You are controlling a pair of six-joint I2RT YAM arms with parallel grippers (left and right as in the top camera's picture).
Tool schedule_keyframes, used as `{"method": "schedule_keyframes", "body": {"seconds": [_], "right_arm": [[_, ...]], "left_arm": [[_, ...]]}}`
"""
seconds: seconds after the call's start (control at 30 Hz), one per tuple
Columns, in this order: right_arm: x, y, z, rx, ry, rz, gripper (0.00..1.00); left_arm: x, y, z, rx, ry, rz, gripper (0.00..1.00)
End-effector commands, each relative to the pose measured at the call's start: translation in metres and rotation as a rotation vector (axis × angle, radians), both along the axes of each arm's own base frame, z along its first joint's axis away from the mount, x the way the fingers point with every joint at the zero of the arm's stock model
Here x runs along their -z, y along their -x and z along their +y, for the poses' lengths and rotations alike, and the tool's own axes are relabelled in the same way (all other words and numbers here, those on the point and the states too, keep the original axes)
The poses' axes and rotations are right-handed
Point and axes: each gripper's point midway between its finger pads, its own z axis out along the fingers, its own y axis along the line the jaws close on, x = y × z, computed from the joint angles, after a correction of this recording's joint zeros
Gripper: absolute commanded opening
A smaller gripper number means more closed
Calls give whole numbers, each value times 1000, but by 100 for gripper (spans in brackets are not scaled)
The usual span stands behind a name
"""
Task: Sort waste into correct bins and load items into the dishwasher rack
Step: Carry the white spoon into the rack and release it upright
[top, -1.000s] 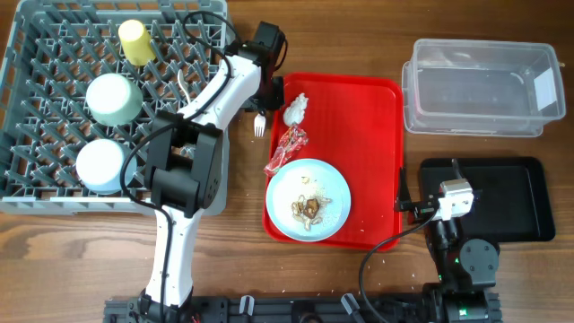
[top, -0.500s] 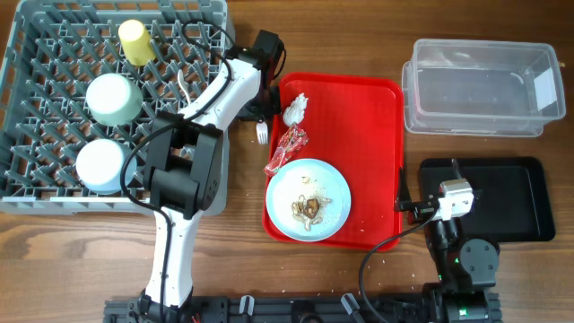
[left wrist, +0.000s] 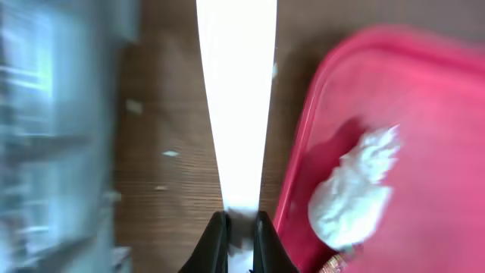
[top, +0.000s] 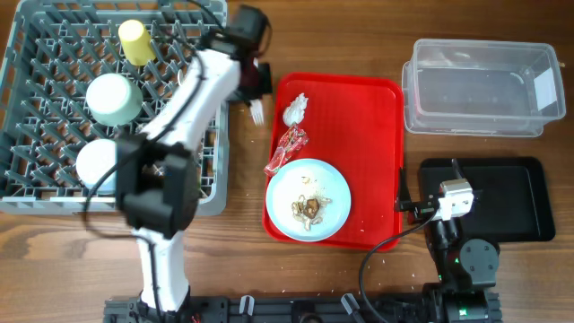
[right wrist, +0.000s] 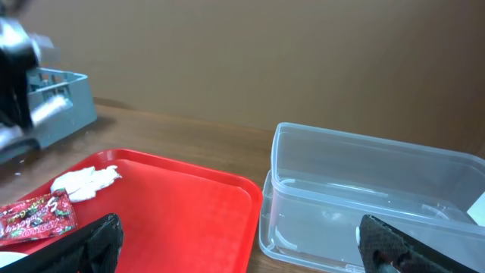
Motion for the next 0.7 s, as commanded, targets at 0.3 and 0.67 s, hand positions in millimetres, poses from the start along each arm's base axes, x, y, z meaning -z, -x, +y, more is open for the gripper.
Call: {"method": "schedule_keyframes", "body": {"seconds": [0.3, 0.67], "right_arm": [[-2, 0, -3, 14, -12, -7, 100], [-2, 0, -3, 14, -12, -7, 100]], "left_arm": [[-77, -27, 127, 191, -123, -214, 14], [-88, -12, 117, 60, 71, -176, 88]]}}
